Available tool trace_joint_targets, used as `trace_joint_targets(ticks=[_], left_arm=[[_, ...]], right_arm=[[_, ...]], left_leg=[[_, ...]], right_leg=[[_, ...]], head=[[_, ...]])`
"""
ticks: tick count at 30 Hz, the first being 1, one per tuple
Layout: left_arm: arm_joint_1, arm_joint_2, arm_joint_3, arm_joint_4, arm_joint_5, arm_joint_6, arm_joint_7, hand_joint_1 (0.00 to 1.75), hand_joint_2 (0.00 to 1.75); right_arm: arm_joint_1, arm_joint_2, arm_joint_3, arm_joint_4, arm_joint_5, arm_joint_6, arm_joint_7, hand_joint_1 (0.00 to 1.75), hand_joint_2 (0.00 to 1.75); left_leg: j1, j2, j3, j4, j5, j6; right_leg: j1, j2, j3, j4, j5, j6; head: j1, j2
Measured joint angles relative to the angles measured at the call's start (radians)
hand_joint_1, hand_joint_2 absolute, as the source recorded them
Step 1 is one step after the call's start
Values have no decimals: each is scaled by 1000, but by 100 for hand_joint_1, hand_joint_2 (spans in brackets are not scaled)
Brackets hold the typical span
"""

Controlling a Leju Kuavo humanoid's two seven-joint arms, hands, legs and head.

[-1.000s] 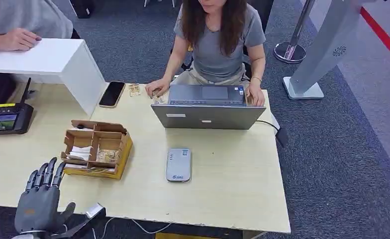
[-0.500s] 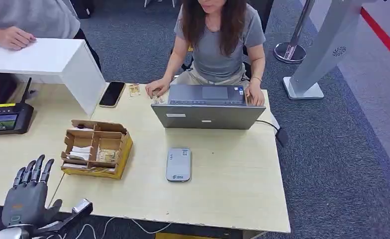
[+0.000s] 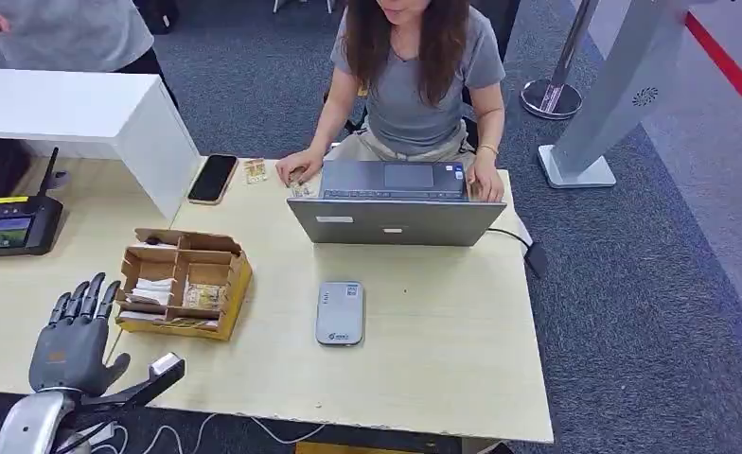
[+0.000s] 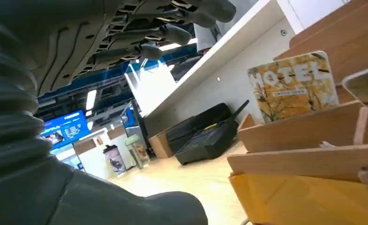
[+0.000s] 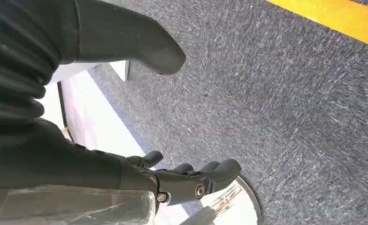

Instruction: Pass the card to the sensor for recognition and then transmit it.

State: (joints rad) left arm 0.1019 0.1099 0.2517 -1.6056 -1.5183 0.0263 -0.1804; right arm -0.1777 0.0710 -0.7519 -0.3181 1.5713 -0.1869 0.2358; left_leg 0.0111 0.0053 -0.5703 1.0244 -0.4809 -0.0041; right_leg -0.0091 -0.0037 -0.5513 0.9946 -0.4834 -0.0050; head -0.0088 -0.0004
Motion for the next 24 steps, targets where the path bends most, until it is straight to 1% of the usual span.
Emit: trace_joint_targets(ticks=[4,8,13,24], left_arm=[[-13,26,-43,25,10,0,-8,0,175],[-22,40,-68,36,13,0,-8,0,175],[-23,64,-119,37,51,-6,-2,0,175],[-35,98,-198,37,77,-7,2,0,175]], right_arm=[[-3,-2,11,1,0,1,2,0,175],[-5,-2,22,1,0,2,2,0,175],[-6,-3,30,2,0,2,2,0,175],[-7,-5,48,3,0,1,2,0,175]], left_leg=[[0,0,0,0,0,0],[0,0,0,0,0,0],[0,0,0,0,0,0],[0,0,0,0,0,0]], right_leg=[[0,0,0,0,0,0],[0,0,0,0,0,0],[0,0,0,0,0,0],[0,0,0,0,0,0]], head=[[0,0],[0,0],[0,0],[0,0]])
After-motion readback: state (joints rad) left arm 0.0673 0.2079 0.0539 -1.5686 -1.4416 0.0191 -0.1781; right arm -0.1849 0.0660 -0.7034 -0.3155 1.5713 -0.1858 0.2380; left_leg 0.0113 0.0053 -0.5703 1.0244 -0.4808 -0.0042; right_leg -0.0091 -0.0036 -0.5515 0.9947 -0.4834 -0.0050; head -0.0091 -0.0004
